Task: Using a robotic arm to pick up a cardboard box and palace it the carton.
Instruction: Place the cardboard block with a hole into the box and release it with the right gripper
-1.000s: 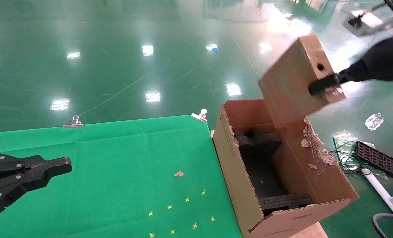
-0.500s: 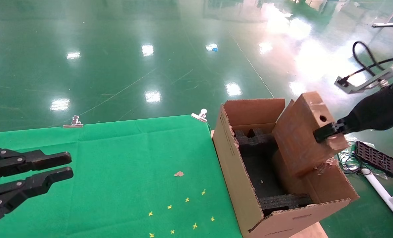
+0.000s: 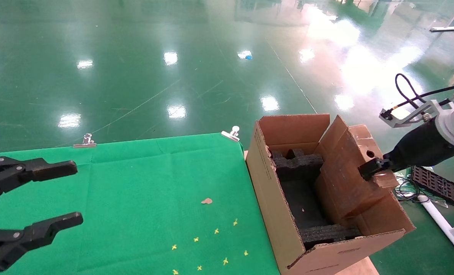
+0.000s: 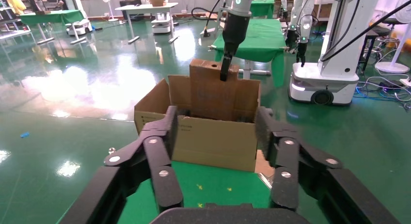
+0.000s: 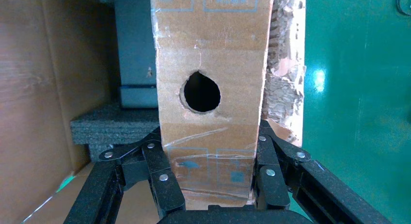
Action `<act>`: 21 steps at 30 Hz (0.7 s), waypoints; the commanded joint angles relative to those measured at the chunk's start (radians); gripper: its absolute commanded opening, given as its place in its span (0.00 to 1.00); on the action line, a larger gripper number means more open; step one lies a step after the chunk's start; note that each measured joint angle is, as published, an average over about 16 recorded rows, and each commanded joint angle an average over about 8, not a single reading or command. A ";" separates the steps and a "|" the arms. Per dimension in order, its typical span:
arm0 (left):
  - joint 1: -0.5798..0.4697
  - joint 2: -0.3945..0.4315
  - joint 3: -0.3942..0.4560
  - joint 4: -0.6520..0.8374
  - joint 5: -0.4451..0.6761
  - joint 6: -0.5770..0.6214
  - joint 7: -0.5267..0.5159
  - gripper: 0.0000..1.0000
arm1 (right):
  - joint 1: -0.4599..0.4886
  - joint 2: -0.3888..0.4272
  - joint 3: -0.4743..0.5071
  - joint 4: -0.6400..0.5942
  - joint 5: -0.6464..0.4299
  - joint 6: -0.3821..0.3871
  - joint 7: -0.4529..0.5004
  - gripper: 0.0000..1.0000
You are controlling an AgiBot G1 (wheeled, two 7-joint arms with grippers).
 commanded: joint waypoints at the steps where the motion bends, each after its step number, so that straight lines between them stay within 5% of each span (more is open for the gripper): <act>1: 0.000 0.000 0.000 0.000 0.000 0.000 0.000 1.00 | -0.015 -0.009 -0.003 -0.016 0.000 0.005 -0.002 0.00; 21: 0.000 -0.001 0.001 0.000 -0.001 -0.001 0.001 1.00 | -0.291 -0.120 0.029 -0.190 0.105 0.176 -0.064 0.00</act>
